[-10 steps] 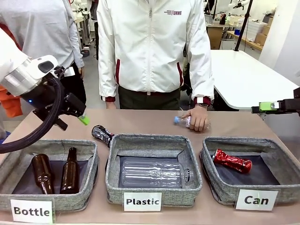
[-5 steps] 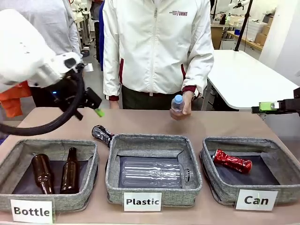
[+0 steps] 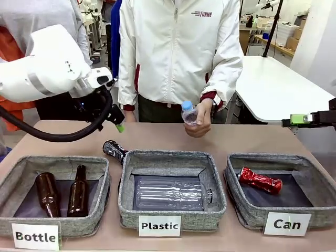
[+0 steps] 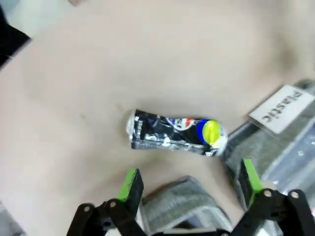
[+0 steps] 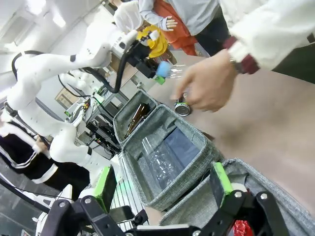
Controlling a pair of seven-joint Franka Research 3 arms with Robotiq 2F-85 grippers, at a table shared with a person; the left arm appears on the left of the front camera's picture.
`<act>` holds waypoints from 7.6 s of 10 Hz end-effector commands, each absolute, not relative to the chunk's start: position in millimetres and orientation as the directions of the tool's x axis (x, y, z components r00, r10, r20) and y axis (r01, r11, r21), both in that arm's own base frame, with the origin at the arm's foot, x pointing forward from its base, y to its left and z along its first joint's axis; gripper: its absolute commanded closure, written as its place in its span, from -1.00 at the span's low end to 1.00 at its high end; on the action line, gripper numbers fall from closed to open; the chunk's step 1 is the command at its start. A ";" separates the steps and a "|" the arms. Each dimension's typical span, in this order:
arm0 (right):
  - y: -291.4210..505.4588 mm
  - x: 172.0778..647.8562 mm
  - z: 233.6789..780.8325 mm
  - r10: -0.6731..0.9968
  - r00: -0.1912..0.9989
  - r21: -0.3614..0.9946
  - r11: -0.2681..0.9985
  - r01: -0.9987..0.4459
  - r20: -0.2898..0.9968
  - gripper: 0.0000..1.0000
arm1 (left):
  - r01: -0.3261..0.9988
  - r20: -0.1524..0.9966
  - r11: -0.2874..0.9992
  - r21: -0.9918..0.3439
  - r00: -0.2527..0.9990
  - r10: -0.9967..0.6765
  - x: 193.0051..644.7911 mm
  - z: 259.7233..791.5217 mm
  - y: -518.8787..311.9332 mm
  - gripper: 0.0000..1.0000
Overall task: Sort the can waste into the basket.
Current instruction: Pick up the can waste from the table and place it in the right Fabric basket.
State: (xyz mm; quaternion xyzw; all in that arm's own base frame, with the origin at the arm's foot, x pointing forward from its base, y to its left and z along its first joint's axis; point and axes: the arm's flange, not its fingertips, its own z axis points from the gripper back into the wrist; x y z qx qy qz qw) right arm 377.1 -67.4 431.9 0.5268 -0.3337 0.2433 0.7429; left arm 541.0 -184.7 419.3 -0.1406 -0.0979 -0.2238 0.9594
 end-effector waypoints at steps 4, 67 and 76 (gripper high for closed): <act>-69.1 377.4 433.3 0.018 0.646 0.608 0.319 -0.727 0.763 -1.00 | 0.825 0.441 0.483 -0.295 0.566 -0.697 503.5 473.1 -90.5 -1.00; -69.1 377.4 433.3 0.018 0.646 0.608 0.319 -0.727 0.763 -1.00 | 0.974 0.172 -0.221 0.042 -0.225 -0.959 356.5 503.1 -100.1 1.00; -233.2 267.5 430.3 -0.071 0.800 0.726 0.476 -0.497 0.595 -1.00 | 0.876 0.494 -0.331 0.352 -0.474 -0.729 373.6 495.5 -487.0 0.71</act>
